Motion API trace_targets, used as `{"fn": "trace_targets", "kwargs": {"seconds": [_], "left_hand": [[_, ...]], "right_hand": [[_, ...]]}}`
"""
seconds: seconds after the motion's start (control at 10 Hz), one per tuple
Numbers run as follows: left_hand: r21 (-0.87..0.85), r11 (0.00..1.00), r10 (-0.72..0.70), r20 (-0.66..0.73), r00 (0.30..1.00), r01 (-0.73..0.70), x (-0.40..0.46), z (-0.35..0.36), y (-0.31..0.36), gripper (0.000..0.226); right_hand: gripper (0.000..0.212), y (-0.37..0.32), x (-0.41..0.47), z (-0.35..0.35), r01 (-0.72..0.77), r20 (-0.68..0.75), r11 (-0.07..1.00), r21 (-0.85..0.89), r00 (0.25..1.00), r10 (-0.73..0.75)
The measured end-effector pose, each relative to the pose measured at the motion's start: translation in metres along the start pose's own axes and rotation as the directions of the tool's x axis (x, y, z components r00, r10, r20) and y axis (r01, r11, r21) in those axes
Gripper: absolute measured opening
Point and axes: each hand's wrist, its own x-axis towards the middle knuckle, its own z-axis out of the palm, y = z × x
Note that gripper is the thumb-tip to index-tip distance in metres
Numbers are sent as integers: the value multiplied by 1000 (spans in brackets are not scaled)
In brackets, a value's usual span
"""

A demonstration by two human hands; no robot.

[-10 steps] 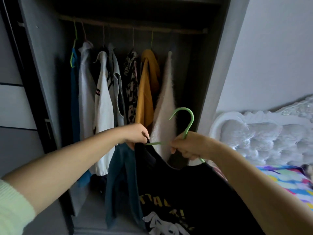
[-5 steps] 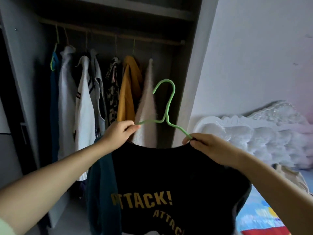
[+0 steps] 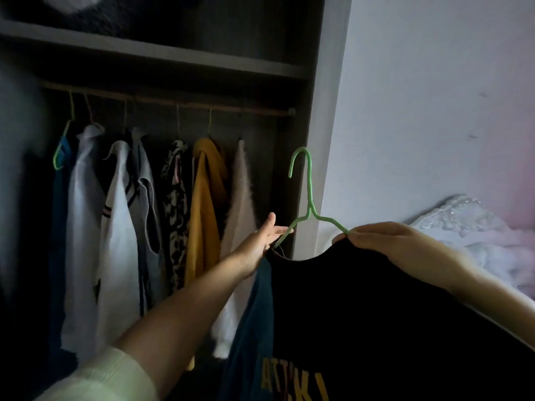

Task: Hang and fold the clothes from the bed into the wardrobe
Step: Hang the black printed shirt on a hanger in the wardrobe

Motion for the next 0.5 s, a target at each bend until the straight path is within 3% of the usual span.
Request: {"fn": "trace_targets", "kwargs": {"seconds": [0.1,0.3,0.5], "left_hand": [[-268,961,-78,-12,997,72,44,-9,-3,68],[-432,898,-120,-66,991,80,120,-46,1,53],[-563,825,-7,83,997,52,181,-66,22,49]], "right_hand": [[26,-17,34,2,-39,-18,999,-29,999,38],[29,-38,146,33,-84,-153,993,-80,986,71],[33,-62,262,47,-159,-317,985,-66,939,131]]}}
